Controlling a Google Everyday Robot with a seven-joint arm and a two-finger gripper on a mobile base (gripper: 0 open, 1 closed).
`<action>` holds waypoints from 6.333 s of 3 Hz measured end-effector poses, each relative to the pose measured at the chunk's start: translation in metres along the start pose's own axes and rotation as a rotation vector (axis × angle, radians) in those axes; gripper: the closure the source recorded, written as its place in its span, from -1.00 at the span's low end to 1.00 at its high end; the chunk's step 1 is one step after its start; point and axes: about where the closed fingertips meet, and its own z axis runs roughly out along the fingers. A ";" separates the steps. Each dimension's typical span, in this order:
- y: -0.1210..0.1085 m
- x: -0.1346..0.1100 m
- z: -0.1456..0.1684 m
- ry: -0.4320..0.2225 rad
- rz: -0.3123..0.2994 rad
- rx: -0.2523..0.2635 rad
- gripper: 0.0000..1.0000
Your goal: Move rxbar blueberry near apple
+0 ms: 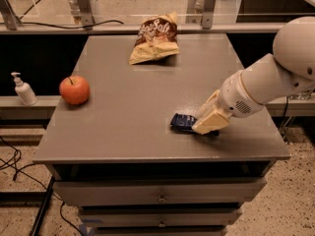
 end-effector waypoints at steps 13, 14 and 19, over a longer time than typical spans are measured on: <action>-0.023 -0.009 0.030 -0.056 0.030 0.010 0.27; -0.023 -0.011 0.027 -0.056 0.029 0.010 0.73; -0.032 -0.121 0.004 -0.162 -0.134 0.037 1.00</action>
Offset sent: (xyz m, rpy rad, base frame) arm 0.0439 0.0374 0.0916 0.0698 -0.1763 0.0904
